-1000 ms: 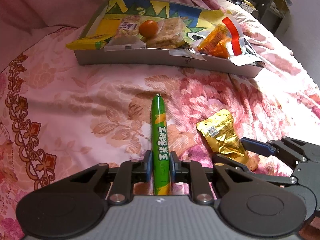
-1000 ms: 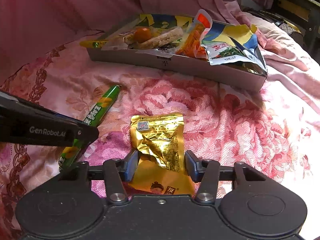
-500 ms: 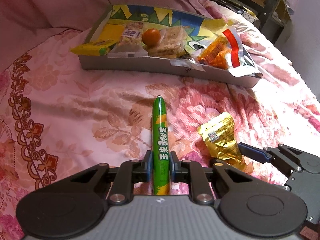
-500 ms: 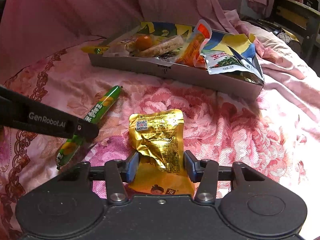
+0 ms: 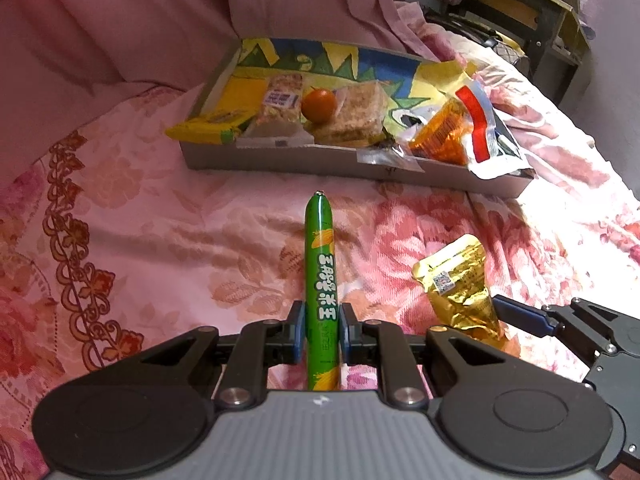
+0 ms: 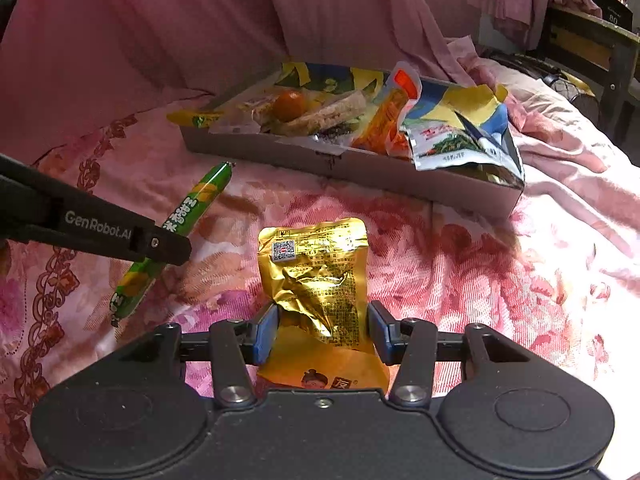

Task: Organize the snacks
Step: 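Lift the gold pouch with the right tool while the left tool lifts the sausage stick, then carry the pouch over the tray with the right tool while the left tool carries the sausage stick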

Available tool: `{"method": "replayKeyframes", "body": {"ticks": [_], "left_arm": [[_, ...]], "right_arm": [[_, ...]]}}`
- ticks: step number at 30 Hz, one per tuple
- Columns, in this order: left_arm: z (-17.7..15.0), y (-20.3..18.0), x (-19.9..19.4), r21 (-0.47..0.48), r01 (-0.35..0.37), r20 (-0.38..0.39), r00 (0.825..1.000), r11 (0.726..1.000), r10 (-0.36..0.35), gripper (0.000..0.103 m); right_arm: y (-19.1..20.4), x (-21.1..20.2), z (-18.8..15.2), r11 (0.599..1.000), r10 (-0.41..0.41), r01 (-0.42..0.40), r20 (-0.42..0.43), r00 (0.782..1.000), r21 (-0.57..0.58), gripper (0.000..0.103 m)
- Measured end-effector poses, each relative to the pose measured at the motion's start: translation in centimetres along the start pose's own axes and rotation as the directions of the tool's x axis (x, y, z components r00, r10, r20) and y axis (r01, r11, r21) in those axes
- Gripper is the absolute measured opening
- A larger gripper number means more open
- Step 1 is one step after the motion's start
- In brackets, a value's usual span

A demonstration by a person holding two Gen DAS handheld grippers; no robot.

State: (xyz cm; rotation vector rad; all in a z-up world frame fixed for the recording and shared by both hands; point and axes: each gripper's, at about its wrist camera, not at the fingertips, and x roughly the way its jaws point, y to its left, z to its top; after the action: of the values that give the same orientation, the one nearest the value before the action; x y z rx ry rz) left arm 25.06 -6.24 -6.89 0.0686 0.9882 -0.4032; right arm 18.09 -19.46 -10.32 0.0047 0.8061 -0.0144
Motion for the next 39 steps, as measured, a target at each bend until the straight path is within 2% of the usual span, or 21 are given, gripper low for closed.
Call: {"method": "replayKeyframes", "body": {"ticks": [7, 12, 17, 22, 27, 31, 34, 39], "left_arm": [[0.6, 0.2, -0.9, -0.026, 0.013, 0.047, 0.999, 1.0, -0.012, 0.019], [1.7, 0.1, -2.2, -0.04, 0.028, 0.116, 0.993, 0.999, -0.023, 0.018], [4.8, -0.1, -2.9, -0.066, 0.06, 0.217, 0.975, 0.996, -0.045, 0.019], [8.4, -0.7, -2.5, -0.05, 0.094, 0.317, 0.946, 0.994, -0.073, 0.019], [11.5, -0.5, -0.7, -0.05, 0.16, 0.371, 0.919, 0.986, -0.13, 0.019], [12.8, 0.9, 1.9, -0.075, 0.192, 0.384, 0.911, 0.979, -0.15, 0.019], [13.1, 1.9, 4.1, -0.092, 0.229, 0.363, 0.914, 0.969, -0.182, 0.019], [12.8, 2.0, 6.8, -0.085, 0.221, 0.32, 0.929, 0.972, -0.183, 0.019]], "right_arm": [[0.3, -1.7, 1.1, 1.0, 0.012, -0.011, 0.075, 0.997, -0.001, 0.05], [-0.2, -4.1, 2.4, 1.0, 0.002, -0.002, 0.17, 0.985, 0.001, 0.05], [-2.0, -5.9, 4.1, 0.997, -0.018, -0.003, 0.255, 0.967, 0.081, 0.05], [-4.2, -6.3, 5.7, 0.994, -0.079, 0.051, 0.302, 0.95, 0.099, 0.05], [-7.4, -5.0, 9.0, 0.99, -0.125, 0.1, 0.296, 0.947, 0.099, 0.05], [-9.3, -2.4, 11.7, 0.99, -0.141, 0.139, 0.276, 0.951, 0.028, 0.05], [-10.2, 0.1, 12.8, 0.992, -0.123, 0.12, 0.256, 0.959, 0.028, 0.05], [-10.9, 4.3, 13.7, 0.994, -0.094, 0.08, 0.198, 0.976, 0.078, 0.05]]}}
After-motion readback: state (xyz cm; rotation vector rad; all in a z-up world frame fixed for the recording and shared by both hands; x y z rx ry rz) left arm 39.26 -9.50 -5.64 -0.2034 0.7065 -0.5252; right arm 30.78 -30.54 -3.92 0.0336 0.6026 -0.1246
